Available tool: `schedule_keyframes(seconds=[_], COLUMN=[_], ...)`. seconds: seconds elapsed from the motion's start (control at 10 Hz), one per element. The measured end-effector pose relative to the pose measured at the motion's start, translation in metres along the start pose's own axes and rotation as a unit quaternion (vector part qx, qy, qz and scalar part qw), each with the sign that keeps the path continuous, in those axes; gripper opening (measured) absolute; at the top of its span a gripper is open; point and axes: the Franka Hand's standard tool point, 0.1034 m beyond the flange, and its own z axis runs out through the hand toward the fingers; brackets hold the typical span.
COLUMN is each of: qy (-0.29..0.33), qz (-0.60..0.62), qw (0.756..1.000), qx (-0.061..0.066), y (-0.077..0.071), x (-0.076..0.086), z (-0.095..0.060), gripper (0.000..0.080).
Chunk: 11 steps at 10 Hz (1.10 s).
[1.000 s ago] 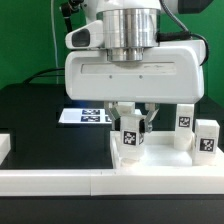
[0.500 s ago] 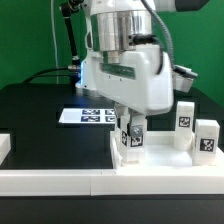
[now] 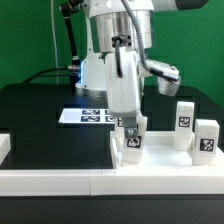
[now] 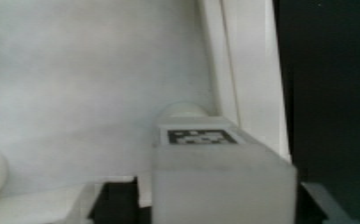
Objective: Assemble square table
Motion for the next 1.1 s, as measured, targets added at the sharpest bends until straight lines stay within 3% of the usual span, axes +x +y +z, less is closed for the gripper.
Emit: schedule_keyframes(seconds=[0.1,0.2,0.3,0.7,0.8,0.9,1.0,1.1], qy=[0.002,0.014,0.018,0.017,0.018,0.026,0.026,0.026], qz=[-0.02,-0.128,-0.215,-0.356,-0.407,-0.503,-0.555,-0.553], qw=[1.0,0.992,0.976,0.934,0.913,0.863,0.831,0.832], qx=[-0.001,-0.006,-0.01,-0.013,-0.016,-0.027,-0.031,-0.031], y=[0.0,0.001,0.002,0.003,0.003,0.003,0.004,0.003], x=[-0.001,-0.003,-0.009,-0.01,-0.009,-0.007,-0.007,-0.007], z=[0.0,0.001,0.002,0.002,0.002,0.002,0.003,0.003], gripper=[0.0481,0.0481,0.0617,0.0649,0.0649,0.0649,0.0649,0.0649])
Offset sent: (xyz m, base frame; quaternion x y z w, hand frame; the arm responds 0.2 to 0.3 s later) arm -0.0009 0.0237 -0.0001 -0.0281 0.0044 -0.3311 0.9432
